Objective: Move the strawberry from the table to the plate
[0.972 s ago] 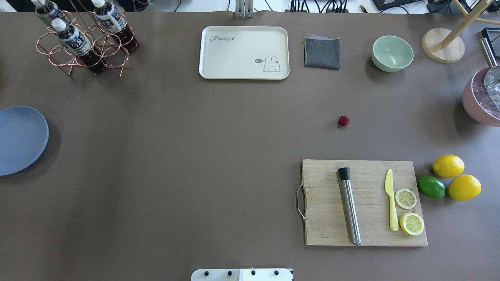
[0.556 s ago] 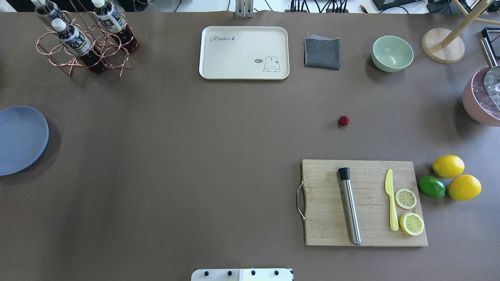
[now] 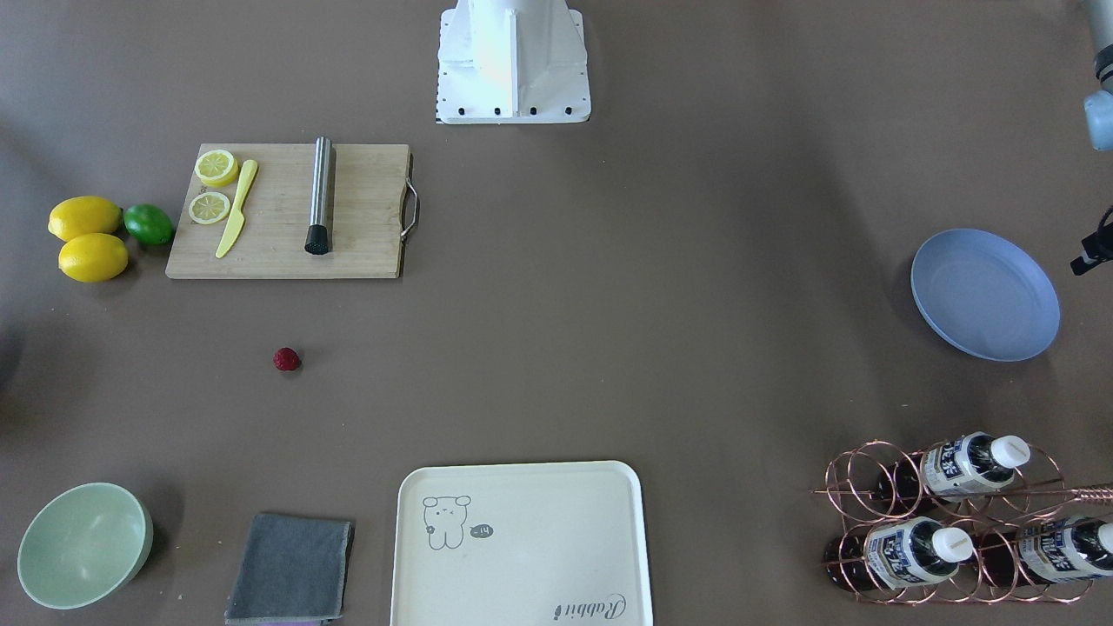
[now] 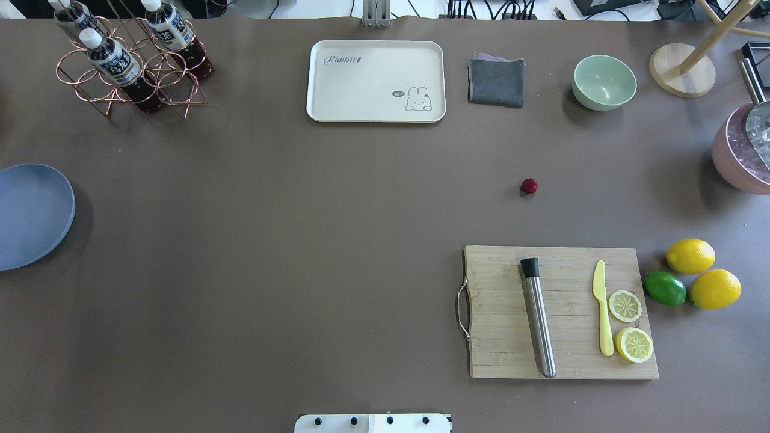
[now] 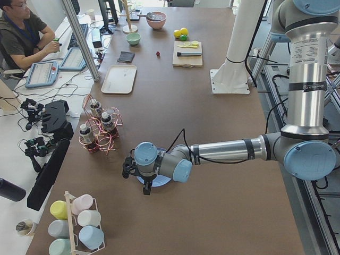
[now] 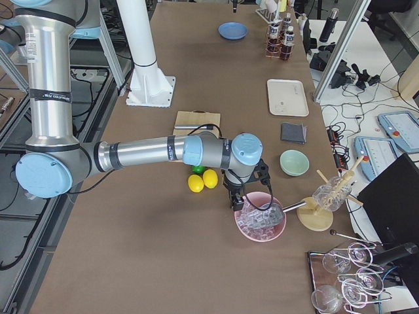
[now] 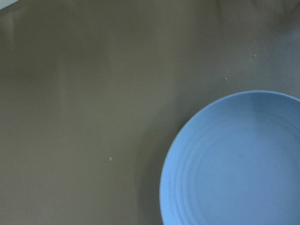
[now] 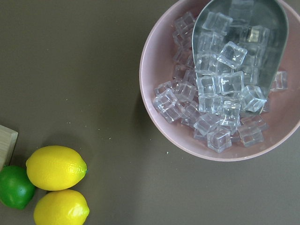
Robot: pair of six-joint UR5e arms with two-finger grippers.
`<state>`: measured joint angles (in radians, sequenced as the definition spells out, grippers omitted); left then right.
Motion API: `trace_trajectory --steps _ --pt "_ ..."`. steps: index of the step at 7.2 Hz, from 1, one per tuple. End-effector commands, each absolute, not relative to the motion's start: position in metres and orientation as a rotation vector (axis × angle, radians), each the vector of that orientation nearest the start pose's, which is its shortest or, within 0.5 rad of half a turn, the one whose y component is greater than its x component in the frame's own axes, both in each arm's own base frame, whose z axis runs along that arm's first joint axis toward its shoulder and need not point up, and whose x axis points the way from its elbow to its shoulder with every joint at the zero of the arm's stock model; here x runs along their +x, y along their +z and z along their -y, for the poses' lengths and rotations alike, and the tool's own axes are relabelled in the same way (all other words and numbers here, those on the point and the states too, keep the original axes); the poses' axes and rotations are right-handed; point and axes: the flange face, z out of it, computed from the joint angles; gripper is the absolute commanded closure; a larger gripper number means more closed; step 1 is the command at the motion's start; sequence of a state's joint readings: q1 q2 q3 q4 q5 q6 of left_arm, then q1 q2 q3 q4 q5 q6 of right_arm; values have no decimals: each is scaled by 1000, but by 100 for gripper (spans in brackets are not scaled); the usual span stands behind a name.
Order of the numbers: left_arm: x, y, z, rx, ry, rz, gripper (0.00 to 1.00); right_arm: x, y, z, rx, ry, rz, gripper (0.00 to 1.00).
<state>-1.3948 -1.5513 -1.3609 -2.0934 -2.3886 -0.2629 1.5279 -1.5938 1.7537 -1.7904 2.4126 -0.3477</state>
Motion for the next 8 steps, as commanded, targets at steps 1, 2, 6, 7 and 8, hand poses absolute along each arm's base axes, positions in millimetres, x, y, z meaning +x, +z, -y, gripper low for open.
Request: trace_trajectory --steps 1,2,6,7,8 --pt "34 720 498 88 45 -854 3 30 601 474 63 -354 865 0" --pt "47 722 497 78 69 -854 3 21 600 475 56 -372 861 0" --pt "64 752 488 104 104 -824 3 7 597 478 49 -400 865 0" --pt "69 753 487 99 116 -825 4 7 597 478 49 -400 865 0" --pt "71 759 485 102 122 -826 5 7 596 478 51 -403 865 0"
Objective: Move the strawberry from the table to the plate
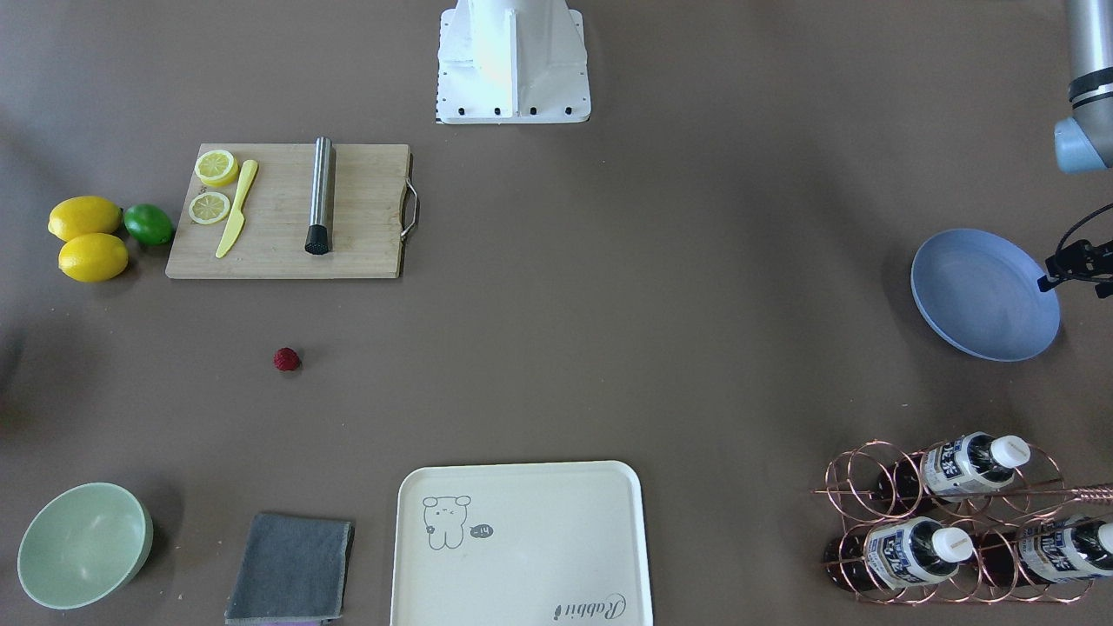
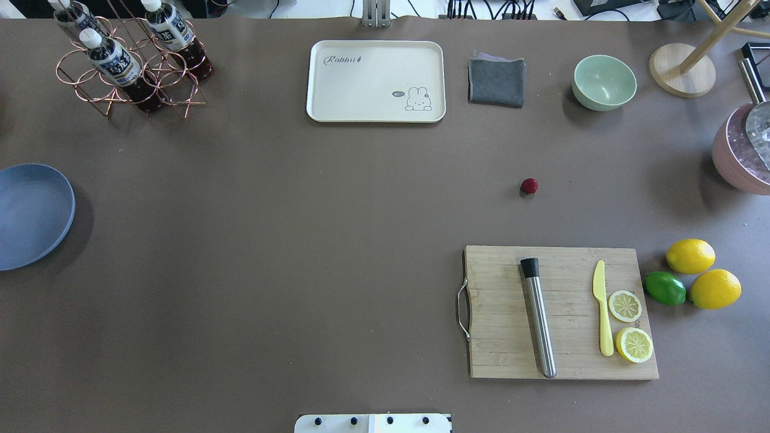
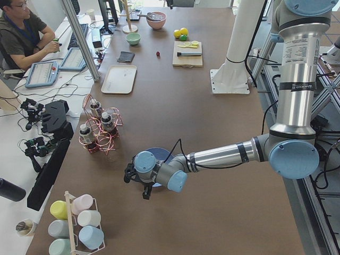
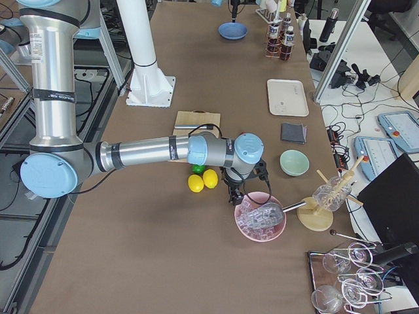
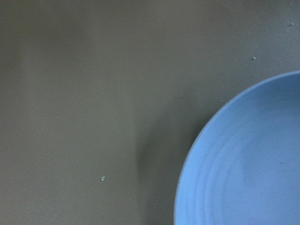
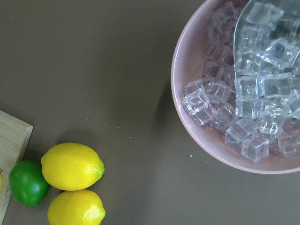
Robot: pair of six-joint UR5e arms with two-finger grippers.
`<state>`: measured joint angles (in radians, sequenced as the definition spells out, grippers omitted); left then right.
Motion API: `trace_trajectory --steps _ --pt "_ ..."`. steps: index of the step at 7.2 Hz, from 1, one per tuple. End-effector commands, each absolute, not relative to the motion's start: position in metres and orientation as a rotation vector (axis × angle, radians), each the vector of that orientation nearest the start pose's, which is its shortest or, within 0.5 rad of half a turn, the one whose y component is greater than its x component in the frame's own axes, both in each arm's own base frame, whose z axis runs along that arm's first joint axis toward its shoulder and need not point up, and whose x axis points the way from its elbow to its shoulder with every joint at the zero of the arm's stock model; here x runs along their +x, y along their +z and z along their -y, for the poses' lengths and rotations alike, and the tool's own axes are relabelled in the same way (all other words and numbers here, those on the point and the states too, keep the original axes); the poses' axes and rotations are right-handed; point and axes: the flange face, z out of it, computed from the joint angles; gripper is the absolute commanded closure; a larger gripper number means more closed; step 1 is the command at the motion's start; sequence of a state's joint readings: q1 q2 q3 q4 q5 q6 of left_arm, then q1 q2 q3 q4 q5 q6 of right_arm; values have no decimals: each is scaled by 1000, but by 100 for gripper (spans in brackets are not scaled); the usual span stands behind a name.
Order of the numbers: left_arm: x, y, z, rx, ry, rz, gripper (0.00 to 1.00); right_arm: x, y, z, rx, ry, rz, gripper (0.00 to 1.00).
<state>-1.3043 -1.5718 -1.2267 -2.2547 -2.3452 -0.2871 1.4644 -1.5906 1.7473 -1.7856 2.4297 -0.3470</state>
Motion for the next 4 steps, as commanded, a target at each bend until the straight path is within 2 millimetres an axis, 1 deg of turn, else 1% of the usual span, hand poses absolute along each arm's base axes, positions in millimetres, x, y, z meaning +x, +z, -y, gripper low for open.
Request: trace_trajectory --steps 1,2,3,4 --pt "74 763 483 107 130 -829 5 7 596 478 53 -405 865 0" --pt "75 764 482 103 131 -828 7 7 596 476 54 -408 865 0" --pt "81 764 481 98 143 -829 8 7 596 476 56 -412 865 0" --pt "82 765 481 94 144 -829 16 7 595 476 59 -416 863 0"
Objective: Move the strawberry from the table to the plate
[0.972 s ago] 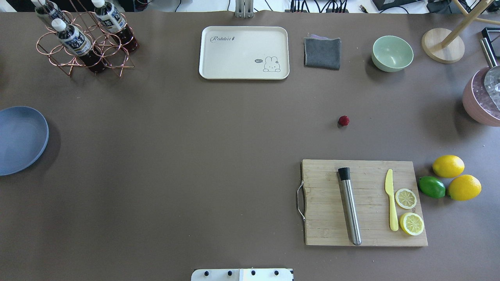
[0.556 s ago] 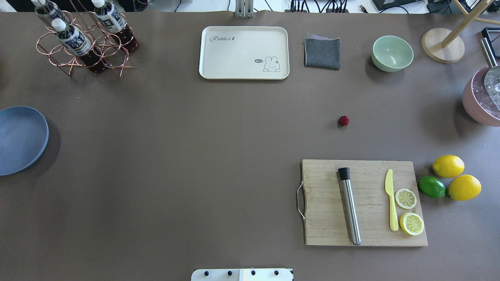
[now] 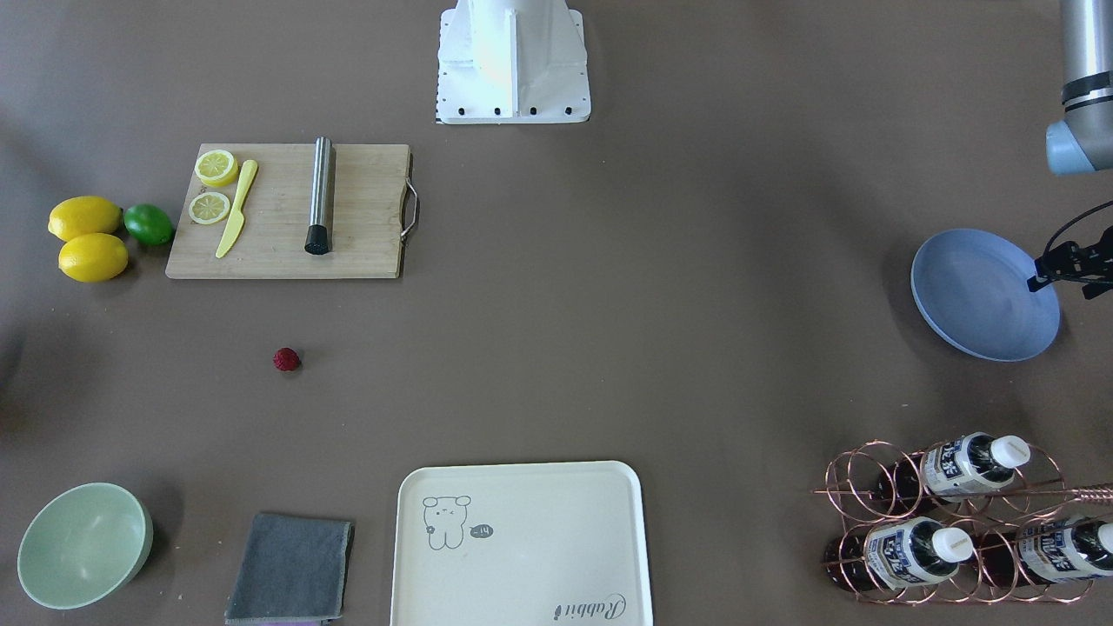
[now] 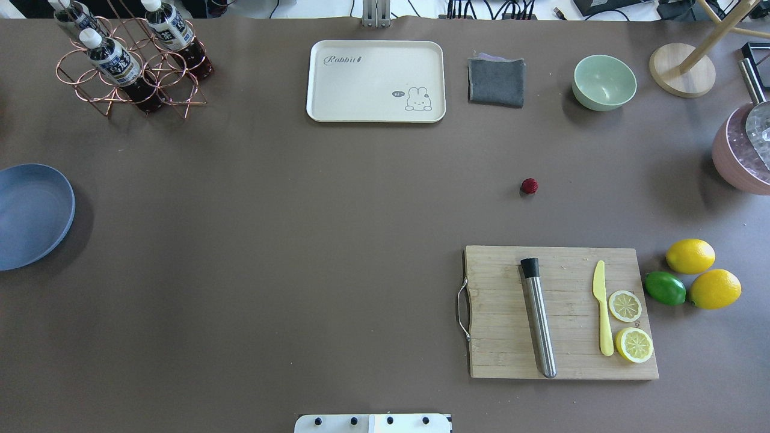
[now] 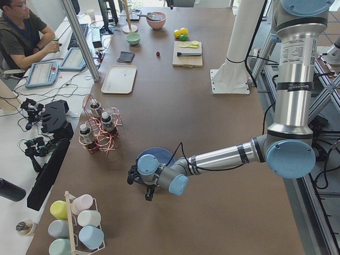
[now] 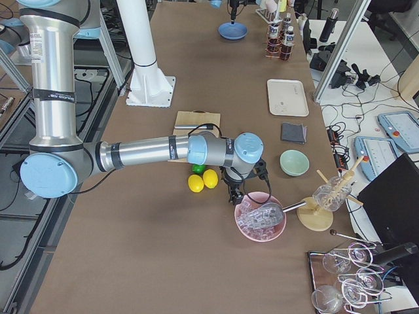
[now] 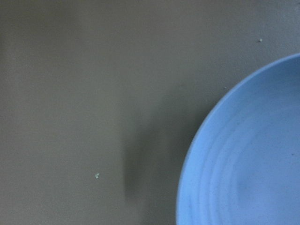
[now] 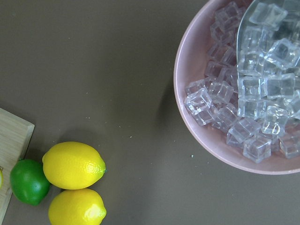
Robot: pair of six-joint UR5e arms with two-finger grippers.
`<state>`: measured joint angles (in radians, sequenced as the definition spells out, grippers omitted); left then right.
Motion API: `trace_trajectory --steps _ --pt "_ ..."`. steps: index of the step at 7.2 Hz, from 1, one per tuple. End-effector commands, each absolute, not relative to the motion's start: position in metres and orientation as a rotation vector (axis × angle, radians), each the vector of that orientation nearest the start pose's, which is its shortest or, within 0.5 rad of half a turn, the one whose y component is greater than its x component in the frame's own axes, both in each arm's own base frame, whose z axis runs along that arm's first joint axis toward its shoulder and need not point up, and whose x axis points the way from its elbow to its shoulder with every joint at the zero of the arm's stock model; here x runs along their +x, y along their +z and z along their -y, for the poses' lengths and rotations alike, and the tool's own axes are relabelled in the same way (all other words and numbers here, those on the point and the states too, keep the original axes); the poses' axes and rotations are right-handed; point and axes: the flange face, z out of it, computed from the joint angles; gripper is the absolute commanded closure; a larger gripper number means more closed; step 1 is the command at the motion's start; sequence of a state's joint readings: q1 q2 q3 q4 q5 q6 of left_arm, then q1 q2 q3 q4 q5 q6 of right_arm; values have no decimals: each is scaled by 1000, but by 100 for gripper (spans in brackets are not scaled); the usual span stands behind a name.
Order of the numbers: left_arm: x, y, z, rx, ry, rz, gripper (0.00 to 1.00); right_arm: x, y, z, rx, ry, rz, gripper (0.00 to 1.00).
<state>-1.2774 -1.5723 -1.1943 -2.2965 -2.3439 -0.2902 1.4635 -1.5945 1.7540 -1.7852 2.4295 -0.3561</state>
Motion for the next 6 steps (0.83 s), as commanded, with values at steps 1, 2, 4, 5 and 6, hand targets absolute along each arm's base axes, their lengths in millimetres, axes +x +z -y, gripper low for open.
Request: trace_trajectory --steps 1,2,4,5,6 --pt "83 763 482 85 119 -832 30 7 595 476 71 -422 861 0" --pt "84 762 481 87 111 -835 56 7 595 477 76 -423 862 0" --pt "84 761 481 83 105 -840 100 7 593 476 78 -423 863 0" --pt "85 758 482 83 96 -844 100 8 593 476 80 -421 863 0" --pt "86 753 484 88 94 -848 100 6 590 477 79 -413 868 0"
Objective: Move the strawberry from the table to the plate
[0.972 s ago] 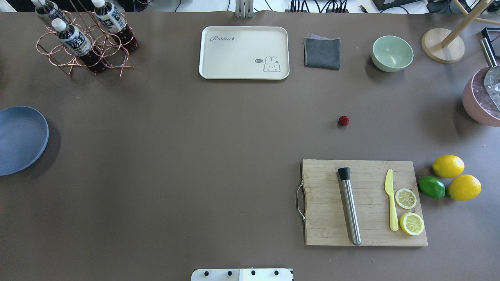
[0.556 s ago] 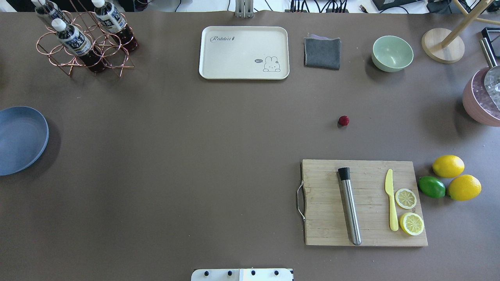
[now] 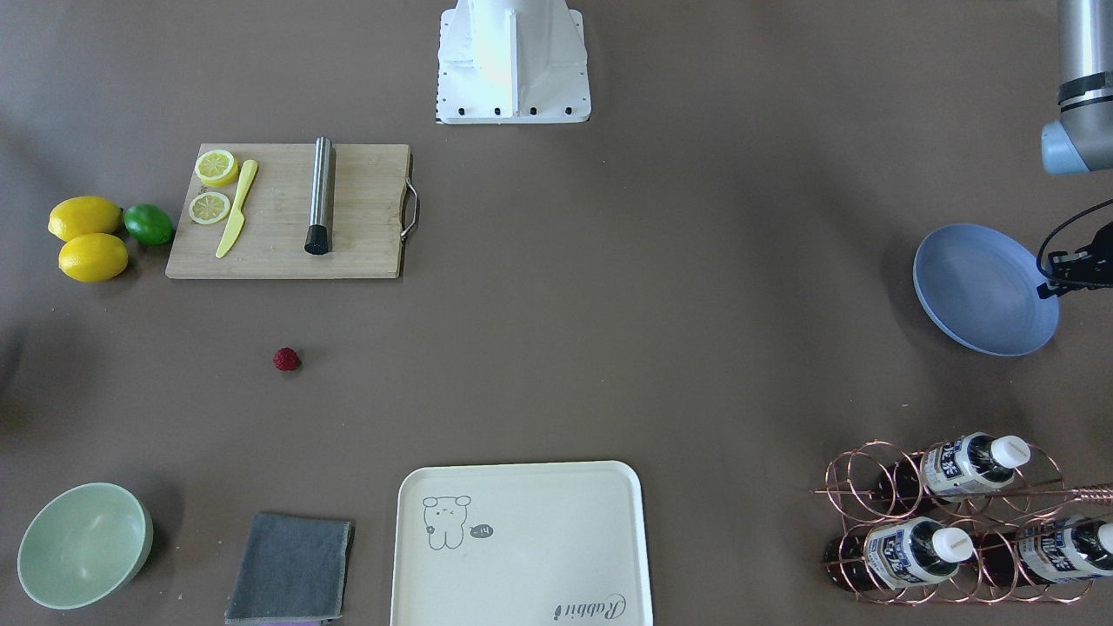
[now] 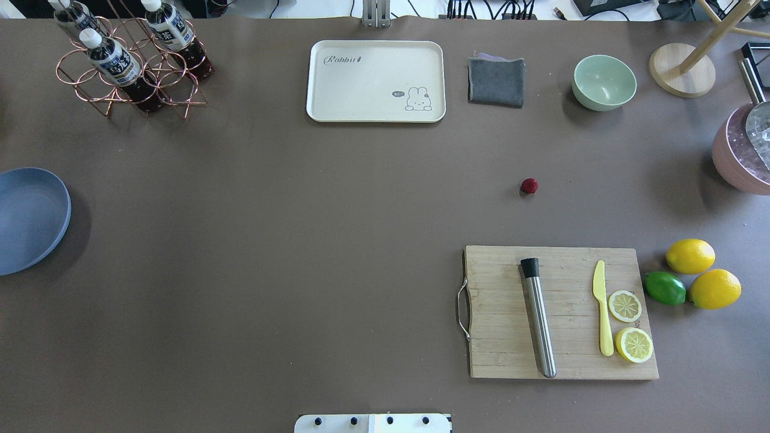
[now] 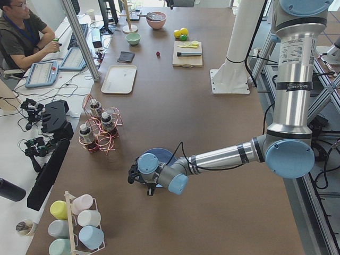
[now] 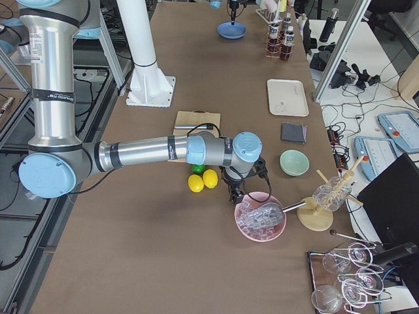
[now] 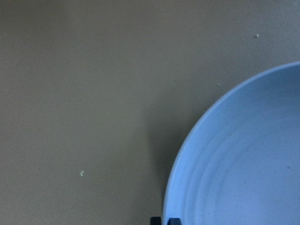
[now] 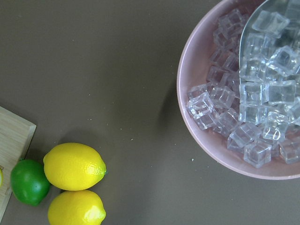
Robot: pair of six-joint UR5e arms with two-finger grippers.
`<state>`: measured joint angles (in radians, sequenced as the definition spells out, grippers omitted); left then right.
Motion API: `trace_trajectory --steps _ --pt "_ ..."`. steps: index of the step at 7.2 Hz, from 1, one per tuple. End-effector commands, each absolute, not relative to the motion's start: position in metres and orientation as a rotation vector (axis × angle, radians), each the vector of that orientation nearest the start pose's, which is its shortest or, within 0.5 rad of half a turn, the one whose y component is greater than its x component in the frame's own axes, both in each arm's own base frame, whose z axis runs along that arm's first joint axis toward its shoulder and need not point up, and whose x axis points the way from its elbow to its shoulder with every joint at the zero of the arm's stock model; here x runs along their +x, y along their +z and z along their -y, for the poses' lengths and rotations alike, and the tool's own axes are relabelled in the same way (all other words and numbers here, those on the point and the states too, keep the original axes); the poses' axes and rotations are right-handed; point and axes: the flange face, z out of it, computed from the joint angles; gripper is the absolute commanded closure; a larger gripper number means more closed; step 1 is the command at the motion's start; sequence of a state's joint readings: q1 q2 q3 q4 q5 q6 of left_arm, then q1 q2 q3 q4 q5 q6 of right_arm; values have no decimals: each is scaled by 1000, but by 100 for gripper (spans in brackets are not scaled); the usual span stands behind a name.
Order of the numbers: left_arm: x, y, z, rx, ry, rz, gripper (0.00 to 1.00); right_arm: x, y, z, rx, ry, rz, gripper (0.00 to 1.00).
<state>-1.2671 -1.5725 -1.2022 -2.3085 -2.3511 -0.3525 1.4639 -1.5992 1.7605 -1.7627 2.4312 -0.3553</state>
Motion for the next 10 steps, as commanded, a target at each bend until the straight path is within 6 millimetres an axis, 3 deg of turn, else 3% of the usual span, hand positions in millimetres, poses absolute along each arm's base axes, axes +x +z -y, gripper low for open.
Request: trace_trajectory --steps 1,3,4,5,7,8,9,10 --pt "87 743 487 101 92 -856 100 6 583 482 92 -418 867 0" --pt "95 693 494 77 14 -959 100 2 539 506 126 -353 871 0" --pt "99 651 504 80 -72 -989 100 -23 512 515 111 -311 876 0" --pt "132 609 500 54 -107 -1024 100 -52 494 520 110 -294 886 0" --pt "202 521 478 4 -185 -1079 100 -148 467 517 86 -244 928 0" --pt "249 481 468 -28 -227 -1103 100 -184 457 515 108 -225 913 0" --pt "296 445 471 -28 -265 -1122 100 -221 447 521 89 -214 899 0" --pt "348 413 460 -49 -308 -1143 100 -253 437 531 80 -210 882 0"
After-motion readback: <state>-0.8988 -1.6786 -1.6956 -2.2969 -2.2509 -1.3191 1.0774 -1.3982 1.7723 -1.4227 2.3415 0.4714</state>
